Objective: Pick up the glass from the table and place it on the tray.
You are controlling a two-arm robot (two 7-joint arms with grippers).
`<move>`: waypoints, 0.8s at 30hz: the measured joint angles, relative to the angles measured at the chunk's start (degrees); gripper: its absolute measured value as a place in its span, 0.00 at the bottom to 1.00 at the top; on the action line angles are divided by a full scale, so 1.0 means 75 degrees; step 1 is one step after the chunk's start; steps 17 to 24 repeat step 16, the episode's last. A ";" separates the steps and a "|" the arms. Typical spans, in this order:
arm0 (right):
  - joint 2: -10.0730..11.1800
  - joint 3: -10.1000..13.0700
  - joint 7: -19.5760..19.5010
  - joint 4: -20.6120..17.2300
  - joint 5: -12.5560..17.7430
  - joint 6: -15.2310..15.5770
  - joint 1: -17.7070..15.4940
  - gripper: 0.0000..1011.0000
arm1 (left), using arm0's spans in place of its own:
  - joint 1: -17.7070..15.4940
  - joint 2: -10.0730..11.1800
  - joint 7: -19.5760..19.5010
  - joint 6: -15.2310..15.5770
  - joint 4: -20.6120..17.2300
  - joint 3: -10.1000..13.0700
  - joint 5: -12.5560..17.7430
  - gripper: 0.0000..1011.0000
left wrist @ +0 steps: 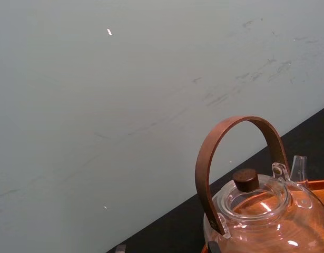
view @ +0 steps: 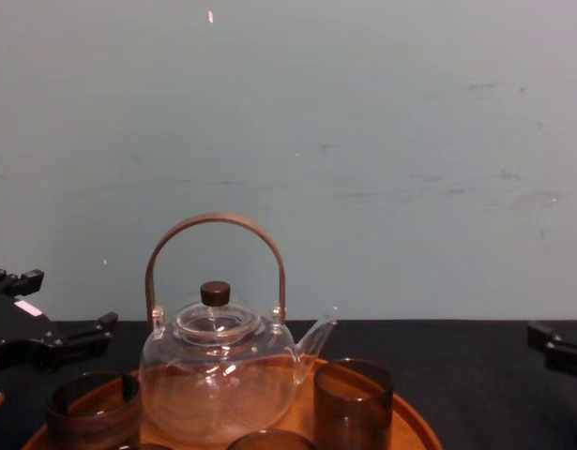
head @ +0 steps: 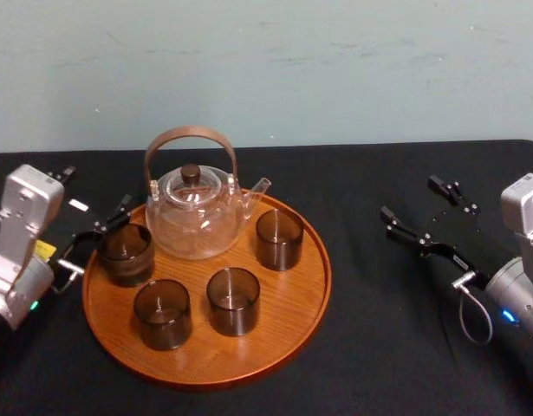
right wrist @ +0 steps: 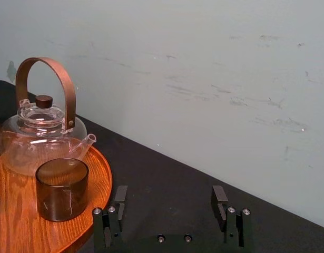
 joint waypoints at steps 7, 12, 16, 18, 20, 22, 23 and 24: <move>0.0004 -0.0009 0.0017 0.0000 0.0019 -0.0003 0.0012 0.99 | 0.0000 0.0000 0.0000 0.0000 0.0000 0.0000 0.0000 0.99; 0.0007 -0.0012 0.0025 0.0002 0.0027 -0.0004 0.0015 0.99 | 0.0000 0.0000 0.0000 0.0000 0.0000 0.0000 0.0000 0.99; 0.0008 -0.0015 0.0029 0.0003 0.0030 -0.0006 0.0017 0.99 | 0.0000 0.0000 0.0000 0.0000 0.0000 0.0000 0.0000 0.99; 0.0008 -0.0015 0.0029 0.0003 0.0030 -0.0006 0.0017 0.99 | 0.0000 0.0000 0.0000 0.0000 0.0000 0.0000 0.0000 0.99; 0.0008 -0.0015 0.0029 0.0003 0.0030 -0.0006 0.0017 0.99 | 0.0000 0.0000 0.0000 0.0000 0.0000 0.0000 0.0000 0.99; 0.0008 -0.0015 0.0029 0.0003 0.0030 -0.0006 0.0017 0.99 | 0.0000 0.0000 0.0000 0.0000 0.0000 0.0000 0.0000 0.99; 0.0008 -0.0015 0.0029 0.0003 0.0030 -0.0006 0.0017 0.99 | 0.0000 0.0000 0.0000 0.0000 0.0000 0.0000 0.0000 0.99; 0.0008 -0.0015 0.0029 0.0003 0.0030 -0.0006 0.0017 0.99 | 0.0000 0.0000 0.0000 0.0000 0.0000 0.0000 0.0000 0.99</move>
